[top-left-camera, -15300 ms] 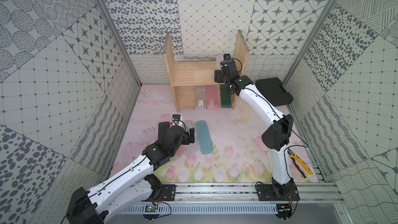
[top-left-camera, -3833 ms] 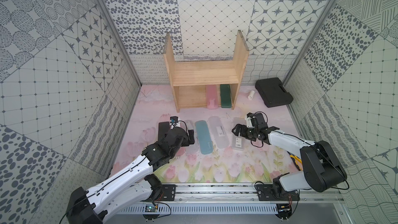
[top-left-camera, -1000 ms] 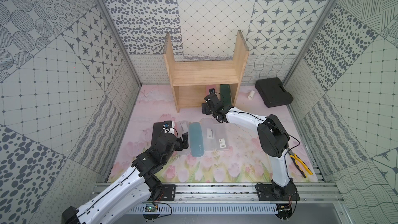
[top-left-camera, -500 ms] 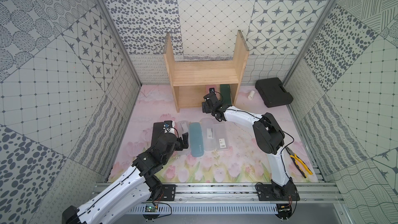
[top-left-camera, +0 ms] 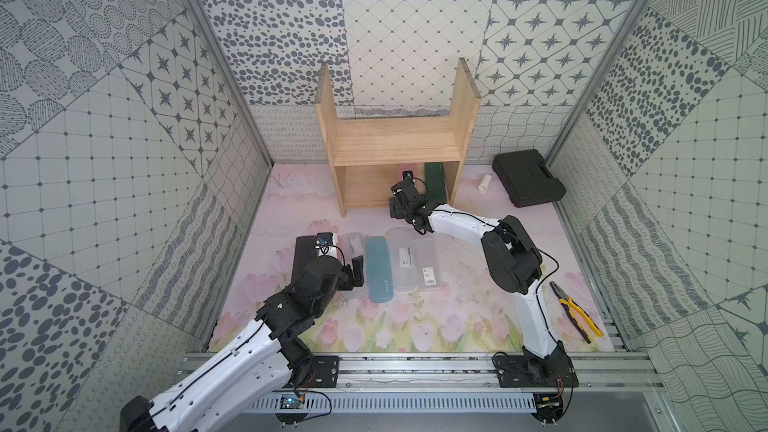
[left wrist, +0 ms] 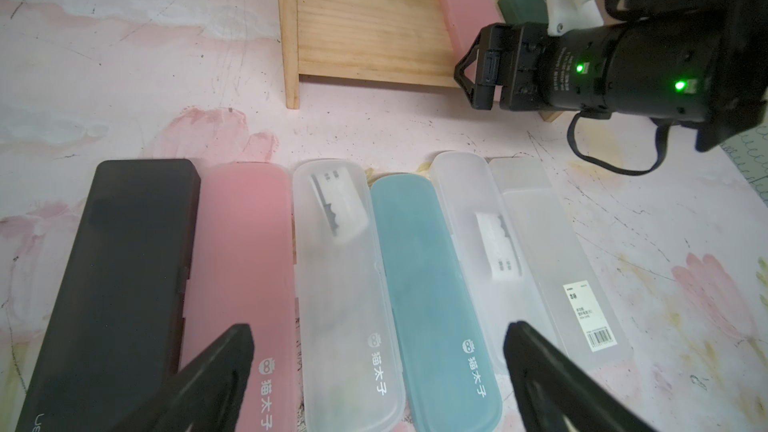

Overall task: Remove the pencil cases from the shelf
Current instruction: Pick up the pencil case from the shelf.

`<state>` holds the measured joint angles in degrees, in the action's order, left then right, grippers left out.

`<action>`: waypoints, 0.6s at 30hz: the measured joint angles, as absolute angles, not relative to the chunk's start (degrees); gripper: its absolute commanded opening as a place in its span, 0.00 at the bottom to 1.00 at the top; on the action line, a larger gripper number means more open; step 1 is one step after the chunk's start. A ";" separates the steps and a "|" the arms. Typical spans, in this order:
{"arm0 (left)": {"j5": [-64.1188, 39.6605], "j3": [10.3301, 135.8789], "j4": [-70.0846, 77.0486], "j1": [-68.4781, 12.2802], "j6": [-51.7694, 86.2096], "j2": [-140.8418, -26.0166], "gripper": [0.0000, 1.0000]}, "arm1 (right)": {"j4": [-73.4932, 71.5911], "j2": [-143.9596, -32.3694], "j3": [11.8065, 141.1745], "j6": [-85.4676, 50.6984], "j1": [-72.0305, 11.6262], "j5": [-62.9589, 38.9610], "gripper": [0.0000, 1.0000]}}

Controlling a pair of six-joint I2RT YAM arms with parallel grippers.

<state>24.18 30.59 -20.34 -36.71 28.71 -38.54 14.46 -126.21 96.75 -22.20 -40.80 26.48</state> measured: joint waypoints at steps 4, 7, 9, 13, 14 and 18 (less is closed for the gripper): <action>24.18 30.59 -20.34 -36.71 28.56 -38.61 0.99 | 14.33 -126.50 97.08 -22.37 -40.77 26.70 0.85; 24.18 30.59 -20.34 -36.71 28.53 -38.61 0.99 | 14.35 -126.69 97.36 -22.72 -40.73 26.92 0.84; 24.21 30.57 -20.32 -36.71 28.51 -38.61 0.99 | 14.39 -126.85 97.62 -22.92 -40.73 26.94 0.83; 24.40 30.46 -20.27 -36.71 28.38 -39.00 0.99 | 14.44 -126.85 97.62 -23.42 -40.73 27.07 0.81; 24.43 30.44 -20.27 -36.71 28.38 -39.16 0.99 | 14.44 -126.85 97.62 -23.46 -40.73 27.07 0.81; 24.43 30.44 -20.23 -36.71 28.36 -39.48 0.99 | 14.37 -126.78 97.43 -23.57 -40.75 27.07 0.81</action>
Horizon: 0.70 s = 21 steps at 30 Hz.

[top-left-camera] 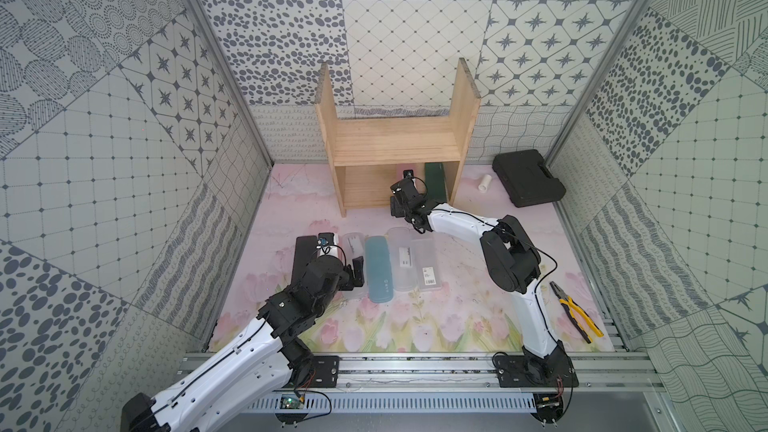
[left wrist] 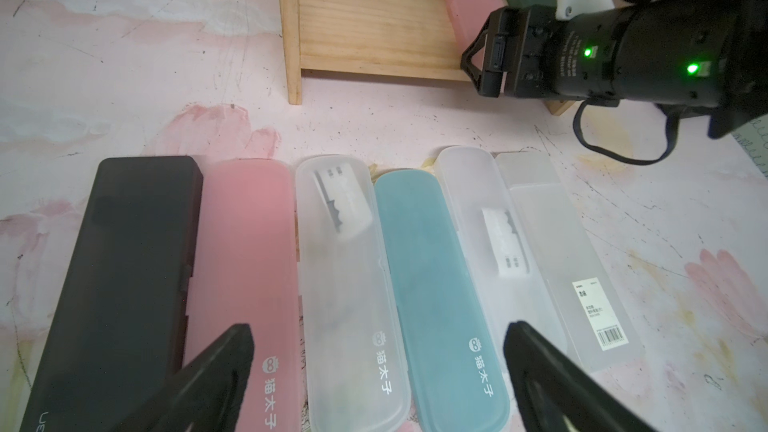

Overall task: Remove the pencil cases from the shelf
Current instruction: Pick up the pencil case from the shelf.

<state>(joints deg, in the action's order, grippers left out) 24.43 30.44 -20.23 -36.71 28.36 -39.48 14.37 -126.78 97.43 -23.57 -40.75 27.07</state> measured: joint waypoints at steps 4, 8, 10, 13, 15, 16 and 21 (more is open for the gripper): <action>24.58 30.39 -20.01 -36.71 28.36 -39.44 0.99 | 14.00 -125.38 95.35 -23.53 -40.95 27.03 0.81; 24.62 30.37 -19.92 -36.71 28.36 -39.44 0.99 | 14.35 -122.37 91.50 -23.31 -41.54 26.83 0.81; 24.62 30.37 -19.92 -36.71 28.36 -39.42 0.99 | 14.48 -120.86 89.62 -23.22 -42.02 26.48 0.81; 24.64 30.37 -19.90 -36.71 28.36 -39.35 0.99 | 14.37 -117.62 85.84 -23.05 -42.78 25.58 0.81; 24.77 30.33 -19.90 -36.71 28.36 -39.35 0.99 | 14.33 -115.50 83.55 -22.92 -43.05 24.93 0.81; 24.84 30.28 -19.90 -36.71 28.36 -39.40 0.99 | 14.26 -114.50 82.52 -22.87 -43.20 24.53 0.81; 25.47 30.15 -19.73 -36.71 28.29 -39.46 0.99 | 13.87 -111.66 79.70 -22.48 -43.29 22.83 0.81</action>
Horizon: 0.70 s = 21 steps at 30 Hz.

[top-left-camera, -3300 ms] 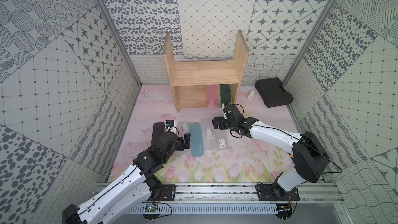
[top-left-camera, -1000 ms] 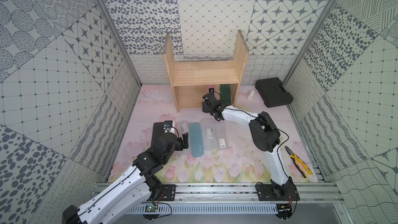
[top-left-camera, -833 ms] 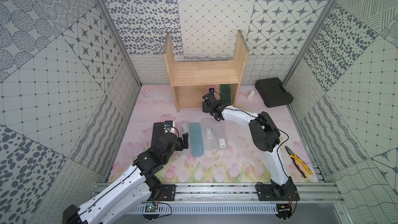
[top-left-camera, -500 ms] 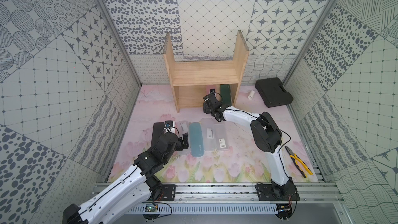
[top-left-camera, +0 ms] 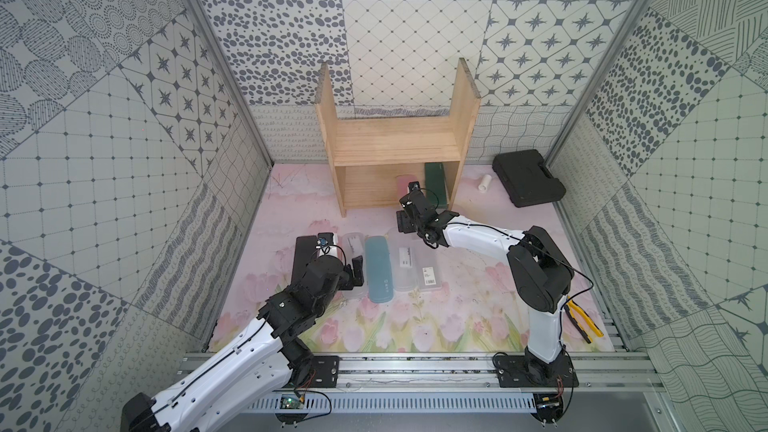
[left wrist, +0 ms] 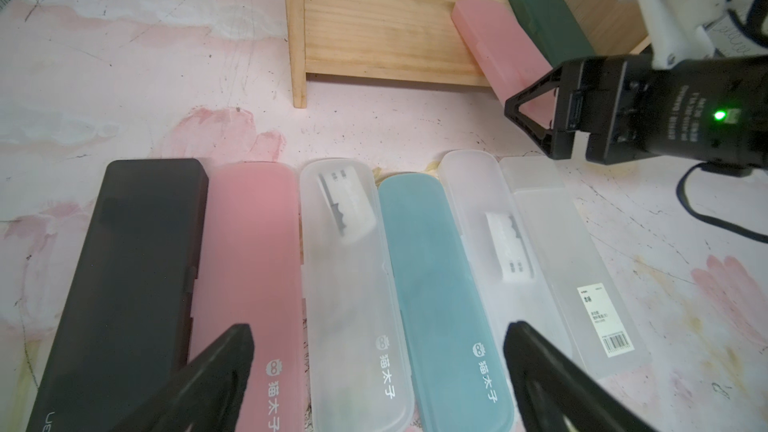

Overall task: Remove the pencil cases from the shelf
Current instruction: Pick up the pencil case from the shelf, then place the pencil case at the center of the board.

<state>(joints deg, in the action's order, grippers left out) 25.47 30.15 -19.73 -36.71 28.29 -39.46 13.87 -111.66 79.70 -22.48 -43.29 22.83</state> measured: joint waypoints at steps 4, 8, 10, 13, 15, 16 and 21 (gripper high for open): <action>26.37 29.50 -19.07 -36.71 27.79 -39.62 0.99 | 13.37 -111.35 79.24 -21.98 -43.27 21.58 0.80; 26.81 29.04 -18.57 -36.71 27.31 -39.97 0.99 | 12.86 -110.89 78.63 -21.19 -43.22 20.75 0.80; 26.94 28.97 -18.44 -36.71 27.16 -40.16 0.99 | 12.78 -109.75 77.38 -20.60 -43.22 20.53 0.80; 27.40 28.95 -18.24 -36.71 26.92 -40.36 0.99 | 12.67 -106.94 74.37 -19.73 -43.22 20.38 0.80; 27.55 28.91 -18.20 -36.71 26.87 -40.45 0.99 | 12.62 -104.84 72.27 -19.05 -43.22 20.14 0.80; 27.62 28.88 -18.17 -36.71 26.87 -40.47 0.99 | 12.64 -103.61 71.11 -18.81 -43.20 19.97 0.80; 27.75 28.75 -18.17 -36.71 26.85 -40.86 0.99 | 12.16 -96.82 64.73 -18.17 -43.20 18.41 0.79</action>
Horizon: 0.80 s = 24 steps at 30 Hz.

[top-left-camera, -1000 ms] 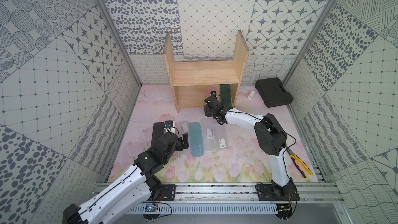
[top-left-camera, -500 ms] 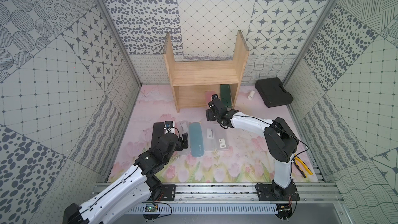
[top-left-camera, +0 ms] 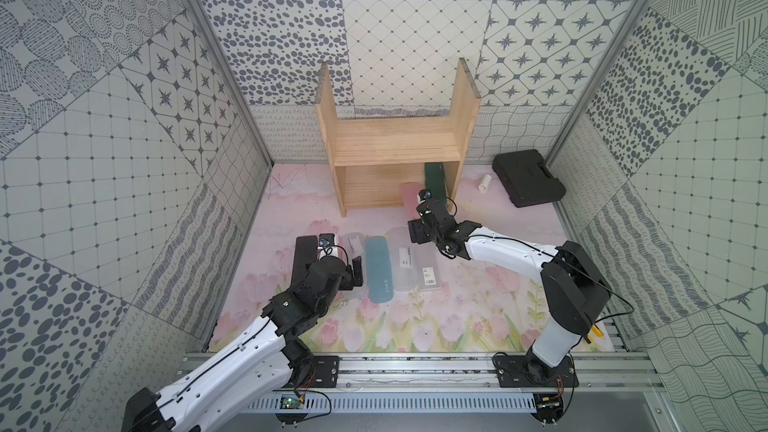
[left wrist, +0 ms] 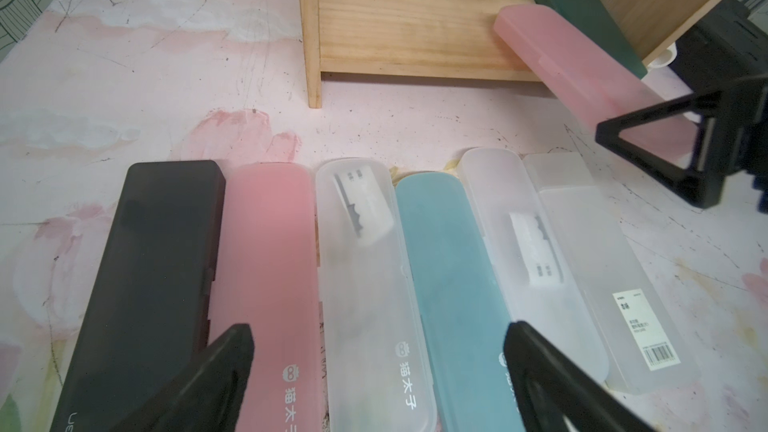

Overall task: Remove the pencil cases from the shelf
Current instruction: Place the pencil case at the center of the board.

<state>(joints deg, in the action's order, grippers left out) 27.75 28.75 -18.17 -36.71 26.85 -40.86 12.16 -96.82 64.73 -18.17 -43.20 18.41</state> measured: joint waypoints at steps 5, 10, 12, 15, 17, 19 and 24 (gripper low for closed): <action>27.77 28.75 -18.17 -36.71 26.85 -40.93 0.99 | 11.55 -89.38 58.08 -18.68 -43.22 15.64 0.80; 27.77 28.75 -18.17 -36.71 26.85 -40.80 0.99 | 10.66 -82.54 51.24 -19.55 -43.22 12.84 0.79; 27.77 28.75 -18.15 -36.71 26.85 -40.84 0.99 | 10.66 -79.59 48.34 -19.92 -43.22 12.08 0.79; 27.75 28.75 -18.17 -36.71 26.85 -40.95 0.99 | 11.64 -74.48 44.12 -20.60 -43.31 11.49 0.79; 27.75 28.75 -18.17 -36.71 26.85 -40.91 0.99 | 13.13 -71.35 42.19 -21.10 -43.35 11.57 0.79; 27.68 28.75 -18.20 -36.71 26.85 -40.73 0.99 | 14.72 -67.99 40.21 -21.85 -43.40 12.12 0.80; 27.62 28.75 -18.20 -36.71 26.87 -40.05 0.99 | 17.72 -62.43 35.77 -23.38 -43.40 14.17 0.80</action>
